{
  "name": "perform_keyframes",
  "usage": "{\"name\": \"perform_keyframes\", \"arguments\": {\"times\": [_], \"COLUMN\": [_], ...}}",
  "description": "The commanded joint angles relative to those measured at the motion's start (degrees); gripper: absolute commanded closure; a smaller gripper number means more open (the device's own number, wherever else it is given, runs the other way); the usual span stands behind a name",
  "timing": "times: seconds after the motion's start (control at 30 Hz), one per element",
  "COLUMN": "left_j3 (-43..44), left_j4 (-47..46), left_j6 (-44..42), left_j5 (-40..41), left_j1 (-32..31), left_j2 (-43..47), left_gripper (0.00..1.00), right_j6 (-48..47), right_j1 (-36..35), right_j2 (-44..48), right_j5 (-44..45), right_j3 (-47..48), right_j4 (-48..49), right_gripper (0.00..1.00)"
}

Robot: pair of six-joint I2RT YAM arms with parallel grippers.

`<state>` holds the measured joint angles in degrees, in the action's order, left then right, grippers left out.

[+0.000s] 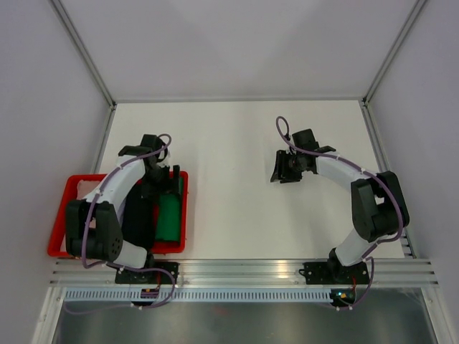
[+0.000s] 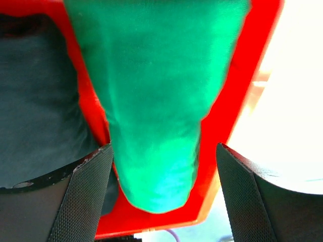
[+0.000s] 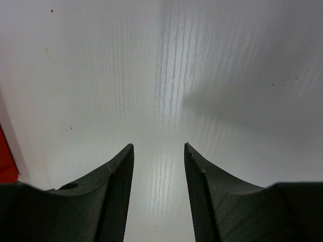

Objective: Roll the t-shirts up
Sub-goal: Place the rolled tshirt into the container

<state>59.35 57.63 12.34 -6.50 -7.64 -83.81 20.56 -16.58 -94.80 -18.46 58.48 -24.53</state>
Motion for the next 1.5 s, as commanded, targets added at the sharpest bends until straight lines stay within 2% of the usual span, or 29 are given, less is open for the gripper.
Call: {"name": "perform_keyframes", "arguments": {"times": [0.0, 0.1, 0.23, 0.33, 0.4, 0.5, 0.6, 0.7, 0.83, 0.97, 1.13, 1.17, 1.27, 1.47], "left_j3": [5.1, 8.1, 14.4, 18.7, 20.8, 27.0, 32.2, 38.0, 38.9, 37.5, 33.8, 33.0, 29.9, 26.9], "left_j4": [3.0, 3.7, 4.3, -1.7, -4.3, -4.5, -4.6, -3.4, -3.3, -3.1, -3.0, -3.8, -5.6, -5.6], "left_j6": [1.0, 1.0, -1.6, -8.3, -10.7, -18.6, -23.4, -22.0, -23.5, -23.5, -23.6, -23.8, -25.3, -24.6], "left_j5": [0.9, 1.4, 6.2, 10.4, 17.3, 21.3, 24.7, 24.4, 20.2, 20.2, 18.5, 21.8, 24.2, 20.8], "left_j1": [-0.1, -0.1, -0.1, -0.1, 0.1, 1.3, 4.1, 10.7, 19.4, 22.6, 29.6, 30.0, 30.2, 30.8], "left_j2": [2.4, 2.4, 2.2, 3.4, 2.8, -0.2, -3.4, -7.2, -8.3, -9.2, -7.6, -7.2, -4.9, -2.7], "left_gripper": [0.13, 0.11, 0.1, 0.1, 0.08, 0.05, 0.0, 0.0, 0.0, 0.0, 0.0, 0.0, 0.0, 0.0], "right_j6": [-0.7, -1.6, -3.2, -3.2, -1.5, -0.3, 1.0, 2.6, 3.7, 2.4, -2.7, -3.8, -4.1, -4.7], "right_j1": [0.2, 0.2, 0.2, 0.5, 0.7, 2.3, 5.3, 9.8, 18.7, 23.5, 23.9, 23.9, 24.0, 23.9], "right_j2": [-0.6, -0.6, -0.3, -1.5, -2.8, -6.7, -9.9, -10.6, -10.4, -8.5, -4.8, -4.5, -3.6, -3.2], "right_j5": [-1.0, -1.0, 1.0, 3.5, 4.4, 5.3, 8.6, 14.2, 20.2, 23.2, 29.4, 29.4, 30.3, 28.8], "right_j3": [2.9, 4.5, 8.1, 12.2, 16.1, 22.4, 27.6, 29.7, 31.4, 31.6, 31.0, 31.2, 31.1, 30.4], "right_j4": [1.0, 0.2, 0.1, 0.5, 0.1, -2.1, -4.4, -3.9, -4.2, -3.3, -0.8, -0.6, 0.3, 2.7], "right_gripper": [0.49, 0.49, 0.49, 0.48, 0.47, 0.47, 0.46, 0.46, 0.45, 0.45, 0.45, 0.45, 0.44, 0.45]}}
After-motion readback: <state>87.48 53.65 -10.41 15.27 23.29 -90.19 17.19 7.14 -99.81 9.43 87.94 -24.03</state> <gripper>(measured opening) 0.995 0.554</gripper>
